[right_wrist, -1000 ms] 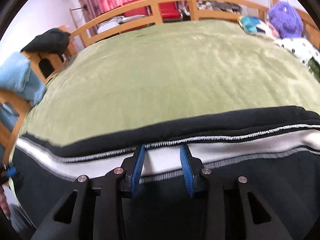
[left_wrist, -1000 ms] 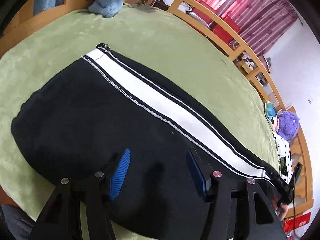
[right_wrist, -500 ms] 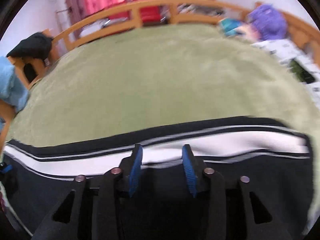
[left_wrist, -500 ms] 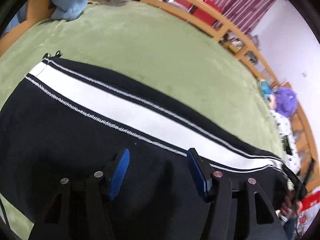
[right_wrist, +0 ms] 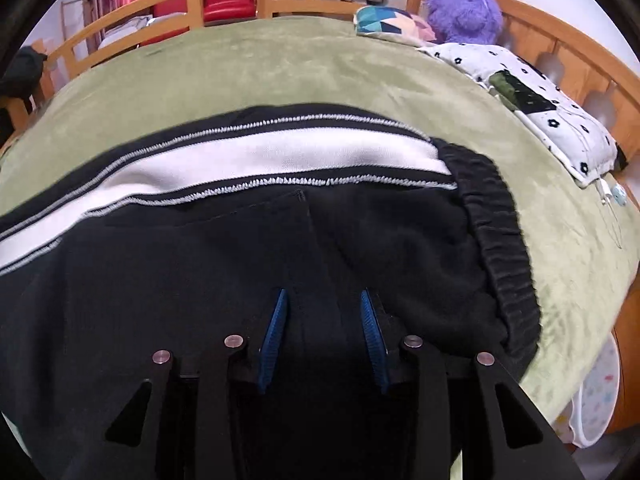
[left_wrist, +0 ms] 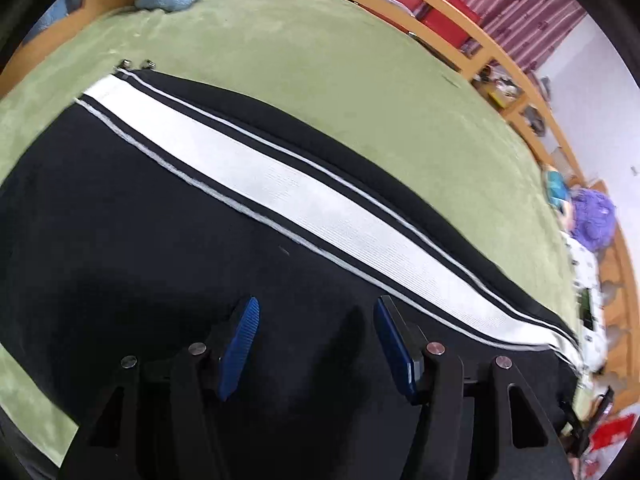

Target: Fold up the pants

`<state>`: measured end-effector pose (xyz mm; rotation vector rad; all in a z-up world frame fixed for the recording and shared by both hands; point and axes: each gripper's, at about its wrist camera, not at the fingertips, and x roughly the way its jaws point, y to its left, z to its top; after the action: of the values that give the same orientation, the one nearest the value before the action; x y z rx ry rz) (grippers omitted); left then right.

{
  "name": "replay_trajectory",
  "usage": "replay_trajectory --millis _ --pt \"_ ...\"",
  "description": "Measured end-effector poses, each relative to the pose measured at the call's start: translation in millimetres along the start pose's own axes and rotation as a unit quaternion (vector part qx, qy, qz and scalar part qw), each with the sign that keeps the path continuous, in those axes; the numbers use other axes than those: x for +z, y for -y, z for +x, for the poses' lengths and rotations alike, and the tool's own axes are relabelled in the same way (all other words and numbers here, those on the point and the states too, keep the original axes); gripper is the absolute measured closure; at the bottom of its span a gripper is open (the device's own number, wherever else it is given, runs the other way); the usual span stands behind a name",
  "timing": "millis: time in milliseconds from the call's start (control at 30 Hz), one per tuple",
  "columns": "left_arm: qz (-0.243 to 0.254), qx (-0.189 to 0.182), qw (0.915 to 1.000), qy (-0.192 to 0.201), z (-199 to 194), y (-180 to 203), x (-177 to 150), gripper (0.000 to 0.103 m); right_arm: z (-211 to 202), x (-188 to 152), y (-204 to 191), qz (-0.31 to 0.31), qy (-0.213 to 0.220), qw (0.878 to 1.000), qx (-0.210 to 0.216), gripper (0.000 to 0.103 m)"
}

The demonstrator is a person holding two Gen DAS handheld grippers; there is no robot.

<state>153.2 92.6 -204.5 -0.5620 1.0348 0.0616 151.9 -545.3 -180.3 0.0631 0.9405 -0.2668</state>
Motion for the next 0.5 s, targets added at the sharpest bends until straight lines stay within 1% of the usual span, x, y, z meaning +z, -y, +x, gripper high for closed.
replay_trajectory --millis 33,67,167,233,300,367,433,467,500 --pt "0.004 -0.007 1.0 -0.003 -4 2 -4 0.045 -10 -3 7 0.014 0.007 1.0 0.005 0.068" --pt "0.013 -0.006 0.9999 -0.003 -8 4 -8 0.045 -19 -9 13 0.026 0.008 1.0 0.012 0.065" --pt "0.034 0.012 0.9993 0.0 -16 8 -22 0.045 -44 -27 38 0.068 0.01 0.997 0.044 0.063" --pt "0.035 0.006 0.9994 -0.004 -18 8 -29 0.045 -56 -42 51 0.095 0.008 0.994 0.056 0.047" --pt "0.043 -0.001 0.9991 -0.005 -18 11 -37 0.045 -66 -58 59 0.118 0.017 0.992 0.042 0.038" --pt "0.054 0.005 0.9985 -0.008 -18 16 -44 0.045 -62 -65 64 0.137 0.011 0.989 0.057 0.037" --pt "0.055 0.001 0.9984 -0.013 -17 22 -48 0.045 -49 -68 71 0.177 -0.001 0.981 0.086 0.037" --pt "0.052 0.0 0.9985 -0.016 -17 22 -49 0.045 -41 -65 75 0.192 -0.011 0.975 0.109 0.038" --pt "0.05 -0.001 0.9986 -0.016 -18 21 -49 0.045 -37 -64 79 0.21 -0.012 0.969 0.13 0.039"
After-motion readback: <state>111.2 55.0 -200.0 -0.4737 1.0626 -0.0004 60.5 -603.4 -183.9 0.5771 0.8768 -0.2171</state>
